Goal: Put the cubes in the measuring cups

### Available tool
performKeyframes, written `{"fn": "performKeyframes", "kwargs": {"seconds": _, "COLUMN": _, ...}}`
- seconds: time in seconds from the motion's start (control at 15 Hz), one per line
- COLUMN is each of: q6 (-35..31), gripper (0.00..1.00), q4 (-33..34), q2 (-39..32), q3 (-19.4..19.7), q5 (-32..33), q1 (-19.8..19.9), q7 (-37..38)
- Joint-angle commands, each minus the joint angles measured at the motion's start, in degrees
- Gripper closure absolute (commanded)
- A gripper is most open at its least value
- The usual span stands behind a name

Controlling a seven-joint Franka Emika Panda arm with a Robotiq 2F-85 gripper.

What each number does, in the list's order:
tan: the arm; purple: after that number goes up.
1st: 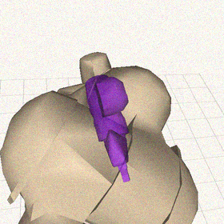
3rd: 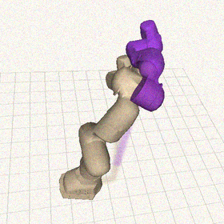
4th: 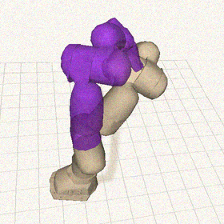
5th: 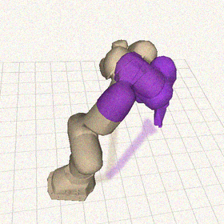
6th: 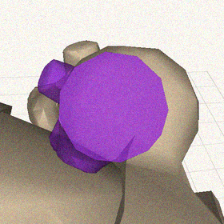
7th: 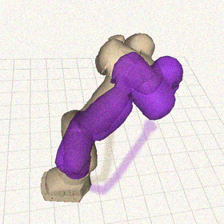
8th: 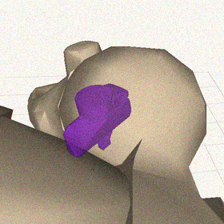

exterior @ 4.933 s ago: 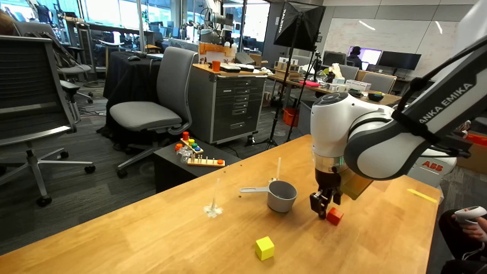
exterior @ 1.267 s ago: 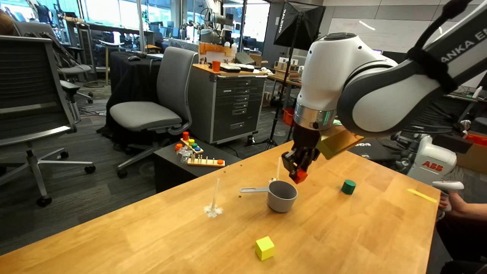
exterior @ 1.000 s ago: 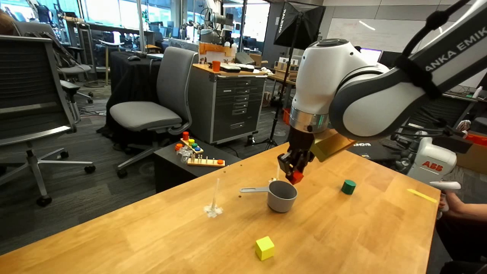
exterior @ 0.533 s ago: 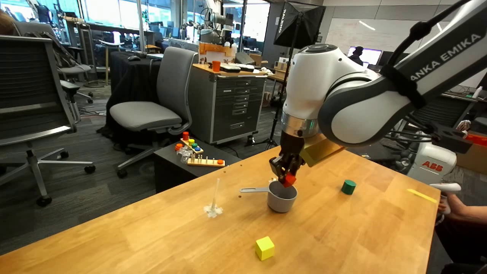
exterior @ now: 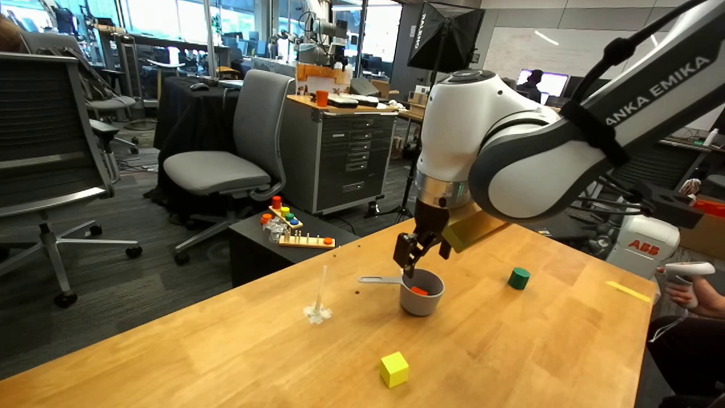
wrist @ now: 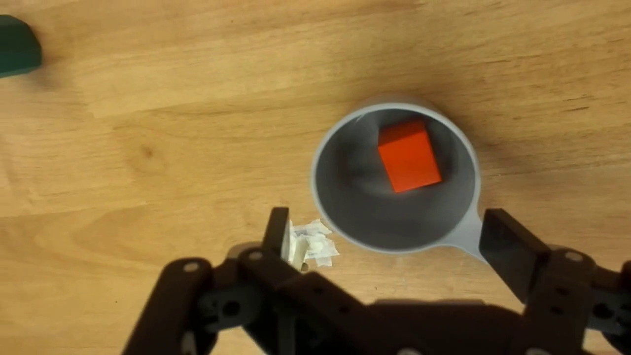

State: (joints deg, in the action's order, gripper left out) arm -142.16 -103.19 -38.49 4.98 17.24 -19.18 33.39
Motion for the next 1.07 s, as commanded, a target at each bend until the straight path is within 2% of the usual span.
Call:
{"fn": "performKeyframes", "kwargs": {"seconds": 0.0, "q6": 0.86, "gripper": 0.00, "q4": -1.73, "q2": 2.76, "q3": 2.24, "q5": 0.56, "q1": -0.47, "q7": 0.11}}
{"fn": "performKeyframes", "kwargs": {"seconds": 0.33, "q6": 0.99, "gripper": 0.00, "q4": -6.05, "q2": 7.62, "q3": 7.40, "q5": 3.67, "q1": 1.63, "q7": -0.44}}
{"fn": "performKeyframes", "kwargs": {"seconds": 0.53, "q6": 0.26, "gripper": 0.00, "q4": -11.73, "q2": 11.61, "q3": 10.31, "q5": 8.15, "q1": 3.00, "q7": -0.75}}
{"fn": "performKeyframes", "kwargs": {"seconds": 0.73, "q6": -0.62, "gripper": 0.00, "q4": -17.99, "q2": 15.34, "q3": 10.37, "q5": 10.97, "q1": 4.57, "q7": -1.23}}
{"fn": "performKeyframes", "kwargs": {"seconds": 1.0, "q6": -0.40, "gripper": 0.00, "q4": -20.71, "q2": 15.25, "q3": 9.10, "q5": 11.72, "q1": 6.15, "q7": -1.05}}
